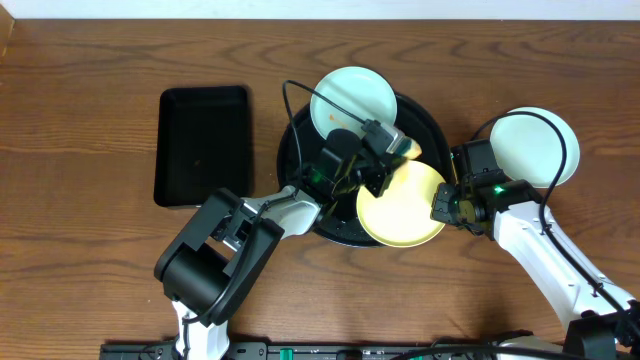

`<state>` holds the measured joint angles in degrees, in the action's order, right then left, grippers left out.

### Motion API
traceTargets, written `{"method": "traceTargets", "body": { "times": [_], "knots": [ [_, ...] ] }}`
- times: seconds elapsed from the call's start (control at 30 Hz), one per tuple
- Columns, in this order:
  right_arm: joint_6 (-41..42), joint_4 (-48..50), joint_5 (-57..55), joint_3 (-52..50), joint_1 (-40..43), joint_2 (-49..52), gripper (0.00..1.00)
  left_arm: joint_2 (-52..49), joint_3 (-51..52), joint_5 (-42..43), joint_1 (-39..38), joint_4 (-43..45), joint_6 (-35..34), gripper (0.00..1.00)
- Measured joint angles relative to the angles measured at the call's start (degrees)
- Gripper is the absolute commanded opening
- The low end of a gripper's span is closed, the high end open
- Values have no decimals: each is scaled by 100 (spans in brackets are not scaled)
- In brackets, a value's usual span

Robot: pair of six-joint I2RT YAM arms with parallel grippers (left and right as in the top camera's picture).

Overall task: Clean dirty plates on tray and stack at the side
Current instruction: 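Return the sponge with the left gripper to the black tray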

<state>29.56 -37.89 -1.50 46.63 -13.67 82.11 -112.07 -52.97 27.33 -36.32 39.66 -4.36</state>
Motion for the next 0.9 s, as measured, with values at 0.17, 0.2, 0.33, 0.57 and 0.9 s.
{"method": "traceTargets", "body": {
  "times": [0.17,0.2,0.33,0.57,0.9],
  "knots": [
    [-2,52,-11,2,0,0,1,249,-46,24,238,-61,-417,8],
    [-2,17,-11,11,0,0,1,404,-46,26,334,-188,-496,8],
    [-129,-374,-175,350,0,-66,1,1615,-96,33,920,-1222,-730,8],
    [-796,-496,-809,1633,-2,-461,1,3407,-173,63,2511,-3316,-793,8],
    [-1952,-308,-3056,2159,-1082,-570,1,3654,-186,13,4380,-5805,-839,8]
  ]
}}
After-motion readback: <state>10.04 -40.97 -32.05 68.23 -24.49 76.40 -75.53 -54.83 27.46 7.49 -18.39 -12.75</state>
